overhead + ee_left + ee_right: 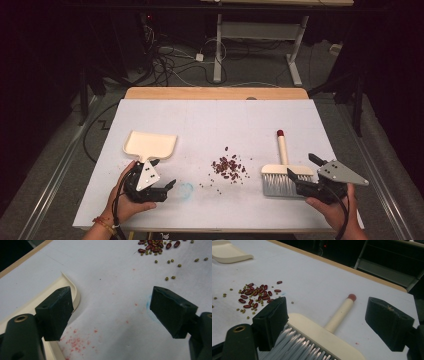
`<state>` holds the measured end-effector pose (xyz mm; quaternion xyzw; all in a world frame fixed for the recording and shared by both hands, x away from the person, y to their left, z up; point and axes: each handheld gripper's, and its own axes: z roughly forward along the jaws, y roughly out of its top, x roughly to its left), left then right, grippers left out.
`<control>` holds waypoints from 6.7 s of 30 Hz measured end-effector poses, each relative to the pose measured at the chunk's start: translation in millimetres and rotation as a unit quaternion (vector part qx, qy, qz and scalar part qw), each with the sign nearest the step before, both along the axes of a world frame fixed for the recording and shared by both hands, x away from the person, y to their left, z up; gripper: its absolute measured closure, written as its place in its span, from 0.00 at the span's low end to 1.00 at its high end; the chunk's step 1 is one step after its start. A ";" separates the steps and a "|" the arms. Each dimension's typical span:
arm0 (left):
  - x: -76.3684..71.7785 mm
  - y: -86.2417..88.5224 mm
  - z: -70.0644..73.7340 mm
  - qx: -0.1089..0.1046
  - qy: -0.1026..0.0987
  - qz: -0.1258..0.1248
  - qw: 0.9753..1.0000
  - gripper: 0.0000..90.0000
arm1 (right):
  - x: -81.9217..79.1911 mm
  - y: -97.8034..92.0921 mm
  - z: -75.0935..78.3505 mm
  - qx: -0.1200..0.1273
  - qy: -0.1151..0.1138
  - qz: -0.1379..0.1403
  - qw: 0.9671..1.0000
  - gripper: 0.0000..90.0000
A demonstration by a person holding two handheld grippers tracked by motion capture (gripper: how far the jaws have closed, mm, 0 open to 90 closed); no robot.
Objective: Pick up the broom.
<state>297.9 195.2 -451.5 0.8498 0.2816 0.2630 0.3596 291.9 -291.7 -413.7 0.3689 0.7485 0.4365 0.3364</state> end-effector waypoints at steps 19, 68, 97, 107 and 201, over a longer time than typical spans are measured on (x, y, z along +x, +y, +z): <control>-2.4 -3.8 -2.7 0.019 0.002 -0.006 1.000 0.21 | 52.4 20.4 2.7 -0.046 0.073 -0.072 0.994 0.22; -8.5 2.3 4.1 -0.005 0.006 0.002 1.000 0.22 | 110.1 2.1 -4.7 0.028 0.122 0.002 0.992 0.78; -15.2 -133.6 69.8 -0.108 0.016 -0.173 0.979 0.24 | 24.1 81.6 65.7 0.061 -0.077 0.126 0.987 0.79; -4.8 -146.4 57.3 -0.101 0.021 -0.165 0.981 0.24 | 21.7 118.4 61.7 0.047 -0.077 0.157 0.983 0.79; -2.2 21.9 -2.5 0.002 -0.002 0.037 0.999 0.20 | 116.9 82.0 20.0 -0.131 0.040 0.157 0.978 0.75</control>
